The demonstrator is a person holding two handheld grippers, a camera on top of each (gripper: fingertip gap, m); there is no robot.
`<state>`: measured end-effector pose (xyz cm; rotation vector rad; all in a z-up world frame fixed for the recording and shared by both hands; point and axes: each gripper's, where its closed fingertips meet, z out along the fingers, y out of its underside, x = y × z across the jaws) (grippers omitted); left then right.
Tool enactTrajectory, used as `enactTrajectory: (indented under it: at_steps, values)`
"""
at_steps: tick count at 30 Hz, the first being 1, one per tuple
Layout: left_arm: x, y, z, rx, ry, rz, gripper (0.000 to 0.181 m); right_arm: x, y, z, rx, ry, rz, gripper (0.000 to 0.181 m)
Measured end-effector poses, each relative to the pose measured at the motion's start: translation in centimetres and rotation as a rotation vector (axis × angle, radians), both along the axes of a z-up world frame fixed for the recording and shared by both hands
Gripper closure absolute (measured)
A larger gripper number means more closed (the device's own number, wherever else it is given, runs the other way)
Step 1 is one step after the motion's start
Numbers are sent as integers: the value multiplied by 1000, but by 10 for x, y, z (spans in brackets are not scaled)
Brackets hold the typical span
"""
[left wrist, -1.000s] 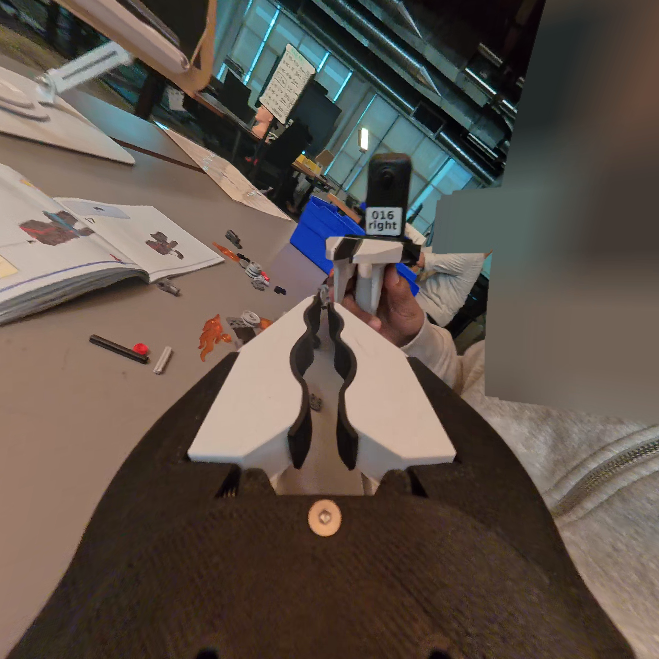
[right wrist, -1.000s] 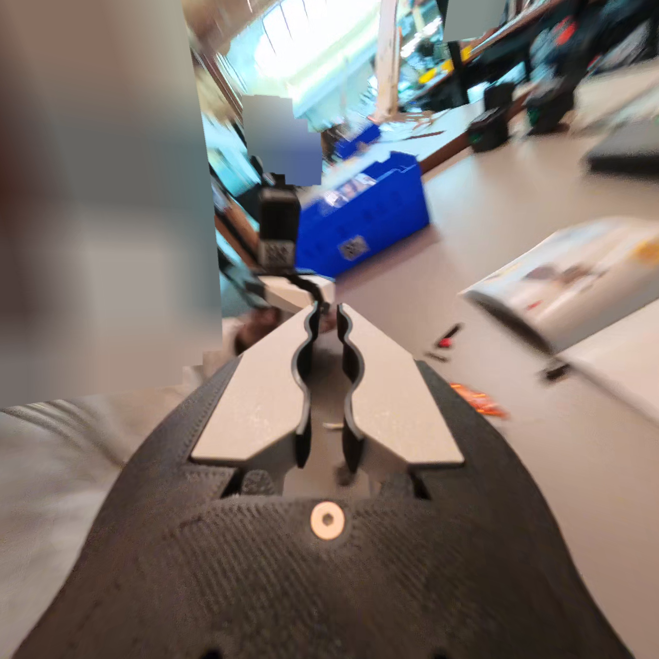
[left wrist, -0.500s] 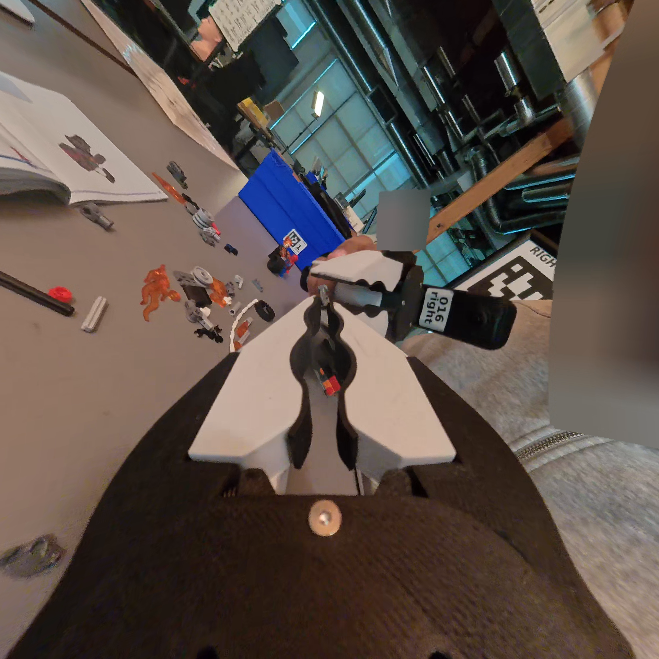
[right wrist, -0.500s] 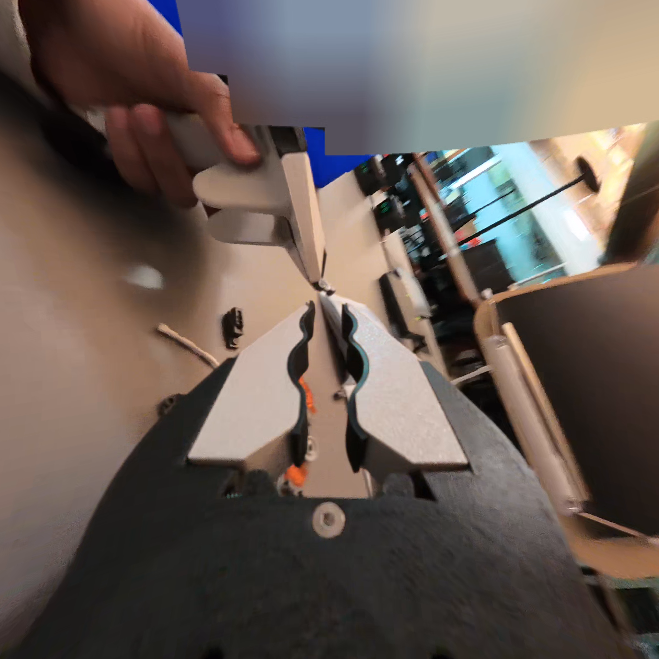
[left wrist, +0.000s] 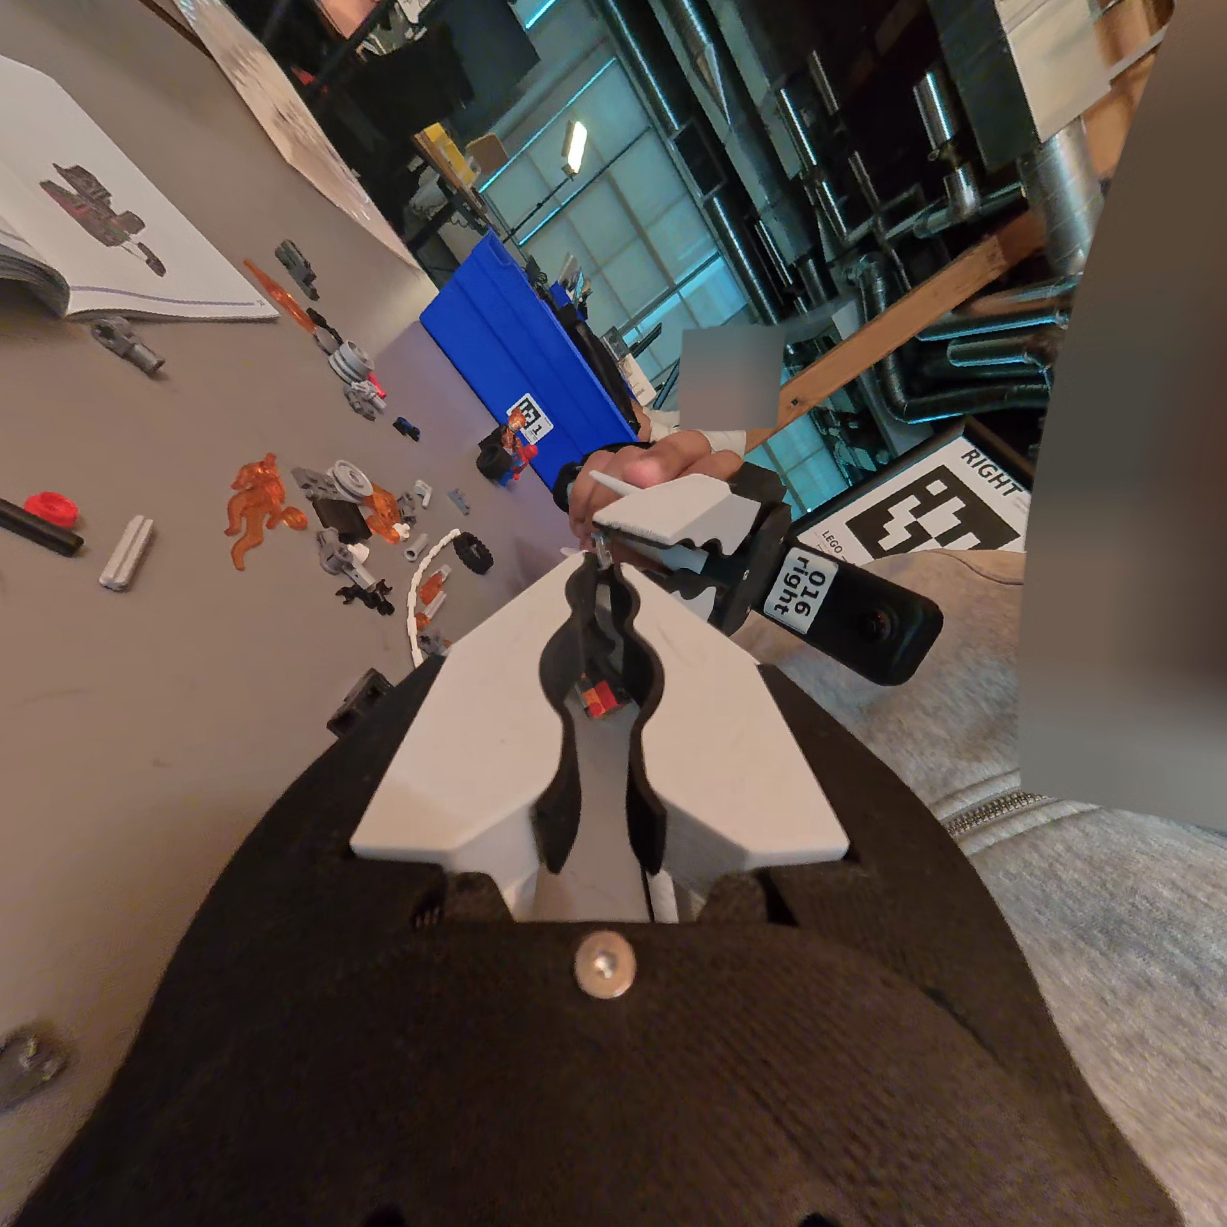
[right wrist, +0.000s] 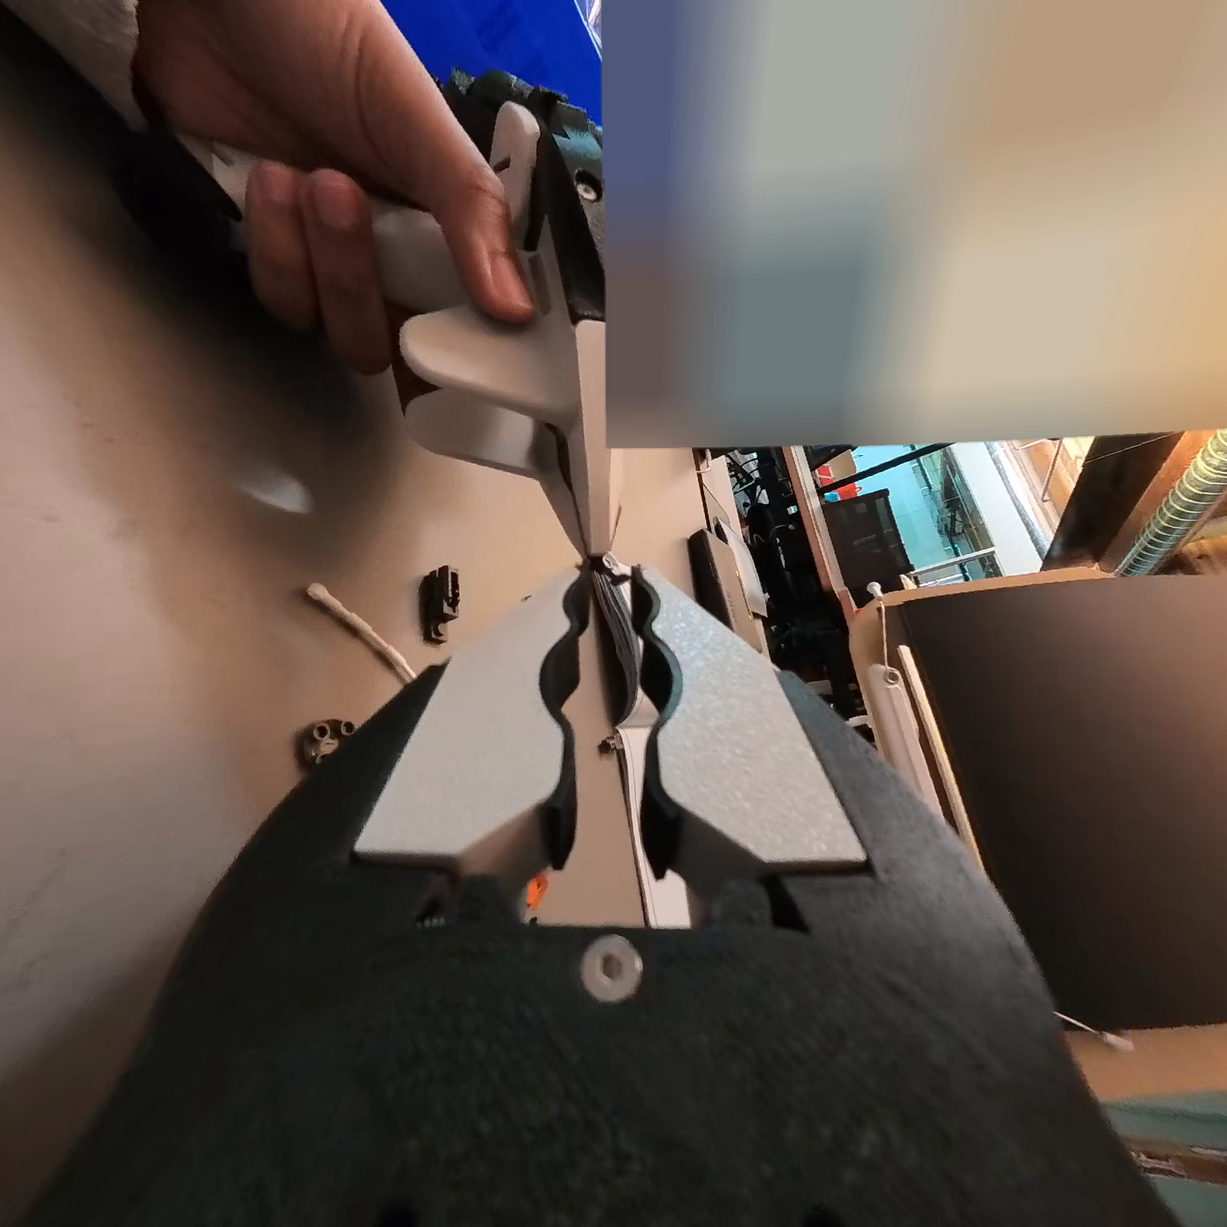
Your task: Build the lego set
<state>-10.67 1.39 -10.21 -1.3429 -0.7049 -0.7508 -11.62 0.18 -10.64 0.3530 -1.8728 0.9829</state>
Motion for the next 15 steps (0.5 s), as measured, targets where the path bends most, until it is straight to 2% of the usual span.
enactTrajectory:
  at_steps: [15]
  values:
    - [-2, 0, 0, -3, 5, 10, 174, -2, 1, -8, 2, -114, -16, 178]
